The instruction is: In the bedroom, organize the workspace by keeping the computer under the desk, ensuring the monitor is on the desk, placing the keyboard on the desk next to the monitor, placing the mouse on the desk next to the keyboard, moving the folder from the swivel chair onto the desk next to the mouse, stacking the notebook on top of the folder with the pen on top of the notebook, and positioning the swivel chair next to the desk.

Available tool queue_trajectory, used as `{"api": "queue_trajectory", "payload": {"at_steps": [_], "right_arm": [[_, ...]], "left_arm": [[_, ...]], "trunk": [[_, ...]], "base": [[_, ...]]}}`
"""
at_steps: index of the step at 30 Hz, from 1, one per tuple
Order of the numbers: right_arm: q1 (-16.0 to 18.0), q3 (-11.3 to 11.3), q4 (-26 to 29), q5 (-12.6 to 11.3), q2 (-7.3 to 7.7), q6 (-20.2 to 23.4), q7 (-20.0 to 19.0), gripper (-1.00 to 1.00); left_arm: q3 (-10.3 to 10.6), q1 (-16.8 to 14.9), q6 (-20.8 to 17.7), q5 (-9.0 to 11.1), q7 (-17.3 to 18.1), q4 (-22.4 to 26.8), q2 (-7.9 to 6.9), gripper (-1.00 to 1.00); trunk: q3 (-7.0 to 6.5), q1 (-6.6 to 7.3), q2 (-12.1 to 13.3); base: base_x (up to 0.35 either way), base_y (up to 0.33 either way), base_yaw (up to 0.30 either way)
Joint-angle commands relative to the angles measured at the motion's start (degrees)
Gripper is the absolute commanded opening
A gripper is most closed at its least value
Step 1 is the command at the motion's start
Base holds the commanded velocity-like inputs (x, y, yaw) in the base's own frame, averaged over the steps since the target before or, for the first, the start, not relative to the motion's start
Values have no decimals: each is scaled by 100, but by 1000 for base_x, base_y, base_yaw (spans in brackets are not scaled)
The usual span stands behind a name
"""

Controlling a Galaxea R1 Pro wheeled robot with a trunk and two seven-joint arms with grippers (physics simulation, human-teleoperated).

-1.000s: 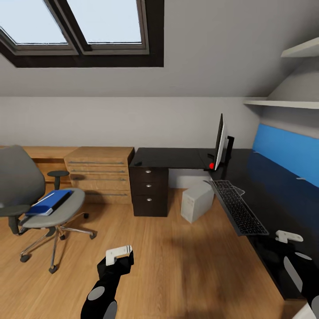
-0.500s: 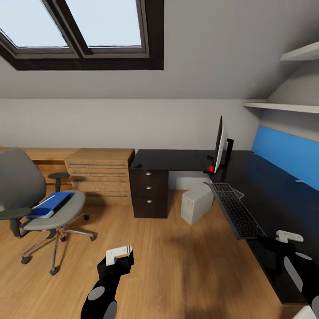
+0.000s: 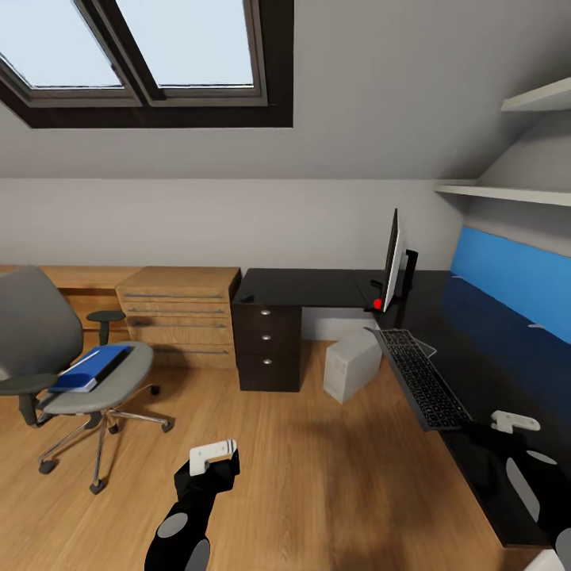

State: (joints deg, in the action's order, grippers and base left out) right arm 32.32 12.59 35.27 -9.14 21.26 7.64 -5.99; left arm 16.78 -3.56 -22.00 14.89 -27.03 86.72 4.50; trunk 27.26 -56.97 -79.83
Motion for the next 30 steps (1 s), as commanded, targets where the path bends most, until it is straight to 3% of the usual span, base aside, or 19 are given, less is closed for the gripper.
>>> {"api": "queue_trajectory", "payload": {"at_steps": [1,9,16,19,22,30], "right_arm": [[2,16,12,-39,-19,33,-33,100],[2,-14,116,-39,-146,16,-46,100],[-14,-19,532,-50,-222,45,-51,100],[-19,-20,634,-47,-306,51,-51,100],[-25,-20,849,-38,-510,86,-51,100],[-32,-20,936,-36,-604,121,-51,100]], "left_arm": [[9,-5,-15,51,-48,5,-2,100],[9,-5,-15,50,-50,-8,-2,100],[9,-5,-15,41,-48,-78,3,100],[9,-5,-15,41,-48,-82,3,100],[9,-5,-15,41,-49,-85,4,100],[9,-5,-15,41,-48,-85,-1,100]], "trunk": [[6,0,-4],[6,0,-4],[6,0,-4],[6,0,-4],[6,0,-4],[6,0,-4]], "base": [[0,0,0],[0,0,0],[0,0,0],[0,0,0],[17,0,0],[243,0,0]]}}
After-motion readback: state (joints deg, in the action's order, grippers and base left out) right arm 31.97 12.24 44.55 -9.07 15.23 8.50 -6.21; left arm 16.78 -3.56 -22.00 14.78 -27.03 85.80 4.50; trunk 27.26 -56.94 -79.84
